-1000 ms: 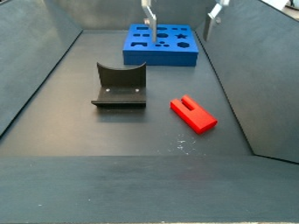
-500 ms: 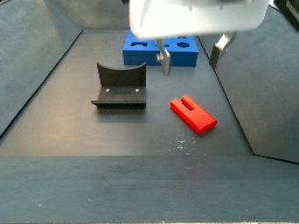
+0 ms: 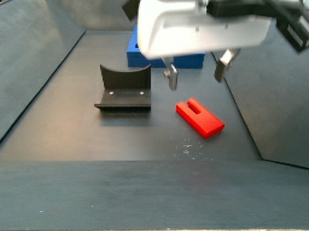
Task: Pick up the square-circle object. Move up. Rotate the square-circle object. Place the square-circle object on the fixture. Regrasp the square-circle object. Move to above the board. Insert the square-circle object.
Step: Pick up the square-circle object.
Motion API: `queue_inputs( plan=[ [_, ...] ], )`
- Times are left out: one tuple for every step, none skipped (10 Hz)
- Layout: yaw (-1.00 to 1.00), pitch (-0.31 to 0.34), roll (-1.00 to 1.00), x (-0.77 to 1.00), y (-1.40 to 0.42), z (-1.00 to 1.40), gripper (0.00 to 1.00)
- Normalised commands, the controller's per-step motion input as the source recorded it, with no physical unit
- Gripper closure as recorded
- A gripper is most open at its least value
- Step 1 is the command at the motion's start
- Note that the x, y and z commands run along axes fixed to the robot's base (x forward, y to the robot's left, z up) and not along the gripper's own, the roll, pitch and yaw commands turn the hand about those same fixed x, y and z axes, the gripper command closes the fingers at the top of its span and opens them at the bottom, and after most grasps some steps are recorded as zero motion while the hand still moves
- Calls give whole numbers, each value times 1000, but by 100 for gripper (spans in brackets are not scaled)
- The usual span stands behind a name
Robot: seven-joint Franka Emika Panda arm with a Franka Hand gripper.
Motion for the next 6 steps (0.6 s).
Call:
queue_inputs(
  plan=[
    [0,-110,0,-74,57,-874,0],
    [0,-129,7,-120,66,-954,0],
    [0,-143,0,-111,71,-886,0],
    [0,-146,0,-131,140,-874,0],
    [0,-164,27,-331,126,-963,0],
    [0,-171,31,-317,123,-897,0]
  ],
)
